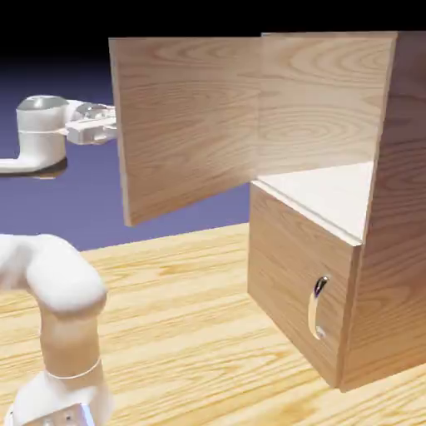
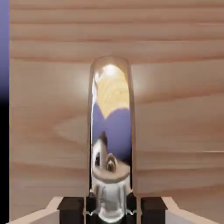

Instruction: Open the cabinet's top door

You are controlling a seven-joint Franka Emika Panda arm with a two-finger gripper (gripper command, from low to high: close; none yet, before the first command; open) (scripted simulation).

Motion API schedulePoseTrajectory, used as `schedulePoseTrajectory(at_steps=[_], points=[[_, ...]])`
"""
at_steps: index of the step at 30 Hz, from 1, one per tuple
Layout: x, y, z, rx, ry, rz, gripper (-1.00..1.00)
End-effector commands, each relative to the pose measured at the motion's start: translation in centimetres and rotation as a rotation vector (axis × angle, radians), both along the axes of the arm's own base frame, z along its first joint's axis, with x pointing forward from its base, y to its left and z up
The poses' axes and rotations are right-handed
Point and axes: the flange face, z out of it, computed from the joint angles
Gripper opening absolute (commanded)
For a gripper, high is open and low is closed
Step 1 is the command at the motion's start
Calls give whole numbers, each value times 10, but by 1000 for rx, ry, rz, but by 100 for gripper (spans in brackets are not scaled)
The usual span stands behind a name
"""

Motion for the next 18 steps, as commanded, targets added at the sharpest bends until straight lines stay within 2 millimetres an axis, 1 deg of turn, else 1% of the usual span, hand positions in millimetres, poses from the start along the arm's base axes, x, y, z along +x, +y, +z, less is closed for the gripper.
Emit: schedulePoseTrajectory(at_steps=[1,5,10,17,18], points=[[0,10,0,0,0,-23,-100],[2,44,0,0,0,-110,-100],[8,82,0,0,0,-206,-100],[21,130,0,0,0,-331,-100],[21,132,0,0,0,-337,-100]])
